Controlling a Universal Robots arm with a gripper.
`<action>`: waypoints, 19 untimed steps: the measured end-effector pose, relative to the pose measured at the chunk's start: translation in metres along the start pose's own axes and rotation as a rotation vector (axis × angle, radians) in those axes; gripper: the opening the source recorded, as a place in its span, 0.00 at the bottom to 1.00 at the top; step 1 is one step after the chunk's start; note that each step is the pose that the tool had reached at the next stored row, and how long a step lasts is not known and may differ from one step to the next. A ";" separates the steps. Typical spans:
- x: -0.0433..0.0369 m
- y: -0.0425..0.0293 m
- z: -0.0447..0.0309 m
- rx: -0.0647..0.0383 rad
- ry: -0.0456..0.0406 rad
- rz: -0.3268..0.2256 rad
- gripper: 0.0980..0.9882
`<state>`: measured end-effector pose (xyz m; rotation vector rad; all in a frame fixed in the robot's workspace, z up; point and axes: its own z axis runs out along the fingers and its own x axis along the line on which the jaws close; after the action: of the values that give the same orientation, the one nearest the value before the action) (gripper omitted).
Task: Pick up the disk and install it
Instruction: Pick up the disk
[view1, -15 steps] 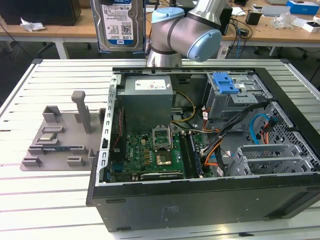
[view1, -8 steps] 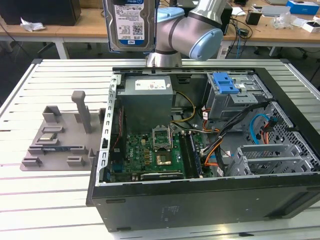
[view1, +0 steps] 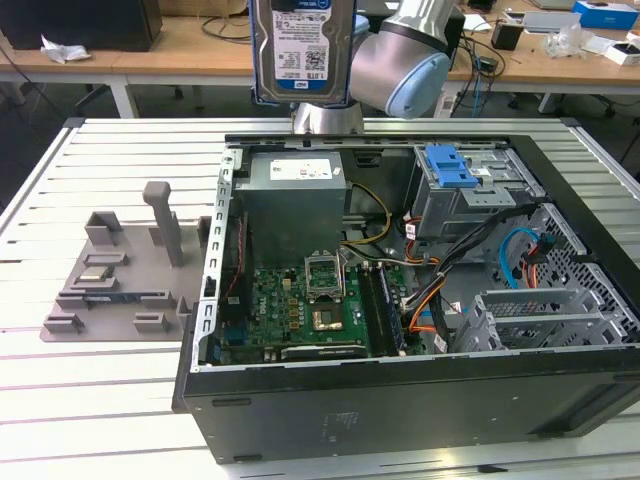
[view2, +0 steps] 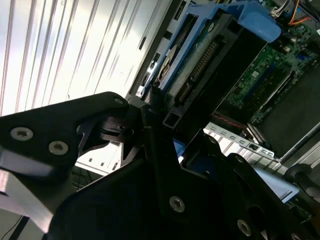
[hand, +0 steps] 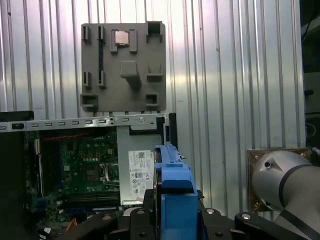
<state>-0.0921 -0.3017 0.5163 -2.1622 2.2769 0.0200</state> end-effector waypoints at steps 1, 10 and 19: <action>-0.0002 -0.0034 0.0000 0.000 0.0000 0.000 0.30; 0.0143 -0.0102 -0.0001 0.000 -0.0001 0.000 0.30; 0.0392 -0.0115 -0.0003 0.000 0.0000 0.000 0.30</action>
<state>-0.0826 -0.3415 0.5161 -2.1621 2.2770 0.0200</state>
